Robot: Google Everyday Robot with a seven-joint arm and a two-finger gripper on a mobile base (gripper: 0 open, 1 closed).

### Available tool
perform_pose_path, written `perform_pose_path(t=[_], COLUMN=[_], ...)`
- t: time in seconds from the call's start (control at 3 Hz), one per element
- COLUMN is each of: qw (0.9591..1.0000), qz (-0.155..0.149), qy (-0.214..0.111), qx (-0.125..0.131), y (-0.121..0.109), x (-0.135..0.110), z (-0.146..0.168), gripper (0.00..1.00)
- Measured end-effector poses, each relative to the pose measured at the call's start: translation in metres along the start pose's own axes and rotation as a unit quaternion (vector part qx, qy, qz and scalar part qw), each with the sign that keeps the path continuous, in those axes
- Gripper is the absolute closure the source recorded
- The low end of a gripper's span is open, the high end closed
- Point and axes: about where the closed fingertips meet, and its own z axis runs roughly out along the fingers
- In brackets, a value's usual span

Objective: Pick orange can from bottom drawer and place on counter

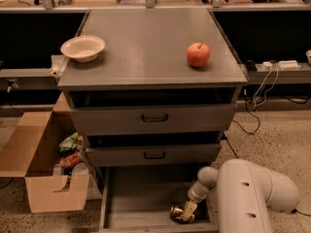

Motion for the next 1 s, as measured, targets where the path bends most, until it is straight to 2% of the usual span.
perform_pose_path(t=[0.33, 0.67, 1.0], qw=[1.0000, 1.0000, 0.9999], qz=[0.004, 0.007, 0.010], qy=[0.001, 0.003, 0.006], qx=[0.000, 0.001, 0.003], y=[-0.0002, -0.0015, -0.0023], x=[0.0057, 0.0123, 0.0135], z=[0.0068, 0.0118, 0.0116], gripper=[0.00, 0.18, 0.43])
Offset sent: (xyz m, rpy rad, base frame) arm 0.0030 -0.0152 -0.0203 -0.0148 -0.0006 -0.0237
